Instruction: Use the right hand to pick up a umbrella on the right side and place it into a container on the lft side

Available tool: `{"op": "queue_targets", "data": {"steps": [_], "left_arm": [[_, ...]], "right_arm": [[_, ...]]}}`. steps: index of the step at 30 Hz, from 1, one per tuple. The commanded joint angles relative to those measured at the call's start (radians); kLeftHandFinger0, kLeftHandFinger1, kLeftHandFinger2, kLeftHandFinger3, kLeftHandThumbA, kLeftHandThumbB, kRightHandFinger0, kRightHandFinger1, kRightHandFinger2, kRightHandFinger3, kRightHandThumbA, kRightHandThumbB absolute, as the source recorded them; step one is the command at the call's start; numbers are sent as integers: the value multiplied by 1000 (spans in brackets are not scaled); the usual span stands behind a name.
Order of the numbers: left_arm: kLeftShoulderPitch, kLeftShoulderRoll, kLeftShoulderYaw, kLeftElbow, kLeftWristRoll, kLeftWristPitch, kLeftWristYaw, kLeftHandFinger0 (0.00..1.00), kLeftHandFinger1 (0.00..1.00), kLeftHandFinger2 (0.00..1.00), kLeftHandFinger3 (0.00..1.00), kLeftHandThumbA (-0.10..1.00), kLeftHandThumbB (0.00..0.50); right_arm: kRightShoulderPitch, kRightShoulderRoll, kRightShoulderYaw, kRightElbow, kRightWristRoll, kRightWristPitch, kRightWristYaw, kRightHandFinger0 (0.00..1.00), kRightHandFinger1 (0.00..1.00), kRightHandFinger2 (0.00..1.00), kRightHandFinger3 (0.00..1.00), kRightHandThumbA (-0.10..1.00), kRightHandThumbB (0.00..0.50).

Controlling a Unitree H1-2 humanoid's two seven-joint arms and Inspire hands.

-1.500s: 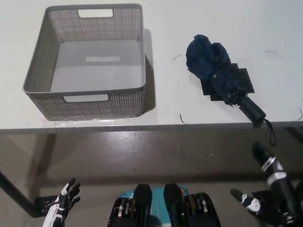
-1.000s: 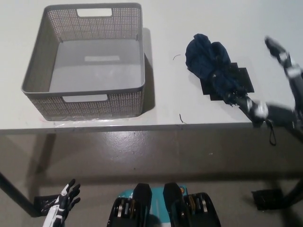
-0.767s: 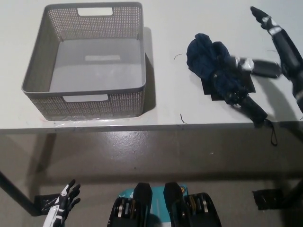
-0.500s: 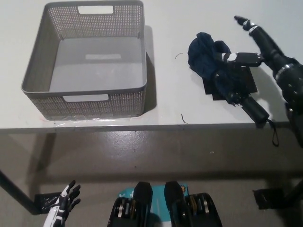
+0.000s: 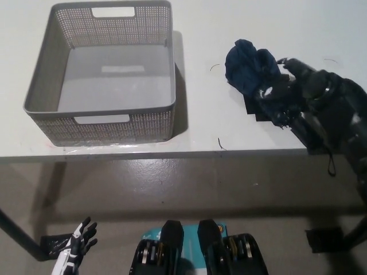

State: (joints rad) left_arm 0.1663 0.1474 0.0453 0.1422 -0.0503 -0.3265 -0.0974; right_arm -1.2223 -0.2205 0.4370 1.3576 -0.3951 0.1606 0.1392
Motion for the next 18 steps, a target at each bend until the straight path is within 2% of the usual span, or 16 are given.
{"op": "queue_targets", "data": {"steps": [1, 8, 10, 13, 14, 15, 16, 17, 18], "left_arm": [[-1, 14, -4, -14, -18, -51, -24, 1000, 1000, 1000, 1000, 1000, 242], [-13, 17, -14, -23, -7, -39, -27, 1000, 1000, 1000, 1000, 1000, 229], [-18, 15, -15, -22, -10, -38, -27, 1000, 1000, 1000, 1000, 1000, 234], [-22, 16, -16, -28, 7, -37, -18, 1000, 1000, 1000, 1000, 1000, 249], [-24, 17, -16, -28, 8, -37, -17, 1000, 1000, 1000, 1000, 1000, 249], [-27, 17, -15, -28, 3, -38, -19, 1000, 1000, 1000, 1000, 1000, 254], [-29, 18, -15, -30, 0, -36, -20, 1000, 1000, 1000, 1000, 1000, 261], [-30, 20, -14, -33, 1, -37, -20, 1000, 1000, 1000, 1000, 1000, 261], [-30, 23, -13, -38, 1, -33, -21, 1000, 1000, 1000, 1000, 1000, 257]], "right_arm": [[-78, 22, 20, 34, -35, -5, -37, 1000, 1000, 1000, 1000, 1000, 491], [-55, 107, 39, 55, -42, -6, -33, 1000, 1000, 1000, 1000, 1000, 500], [-39, 123, 56, 64, -55, 1, -38, 1000, 1000, 1000, 1000, 937, 500], [6, 135, 79, 80, -72, 38, -54, 1000, 1000, 1000, 1000, 700, 493], [9, 134, 79, 82, -71, 39, -57, 1000, 1000, 1000, 1000, 682, 500], [22, 131, 83, 88, -76, 58, -79, 1000, 1000, 1000, 1000, 503, 460], [43, 125, 87, 91, -84, 61, -121, 1000, 1000, 1000, 1000, 264, 361], [74, 117, 105, 89, -105, 45, -206, 646, 687, 767, 1000, 24, 279], [106, 107, 116, 87, -119, 21, -292, 243, 361, 510, 1000, -62, 243]]}}
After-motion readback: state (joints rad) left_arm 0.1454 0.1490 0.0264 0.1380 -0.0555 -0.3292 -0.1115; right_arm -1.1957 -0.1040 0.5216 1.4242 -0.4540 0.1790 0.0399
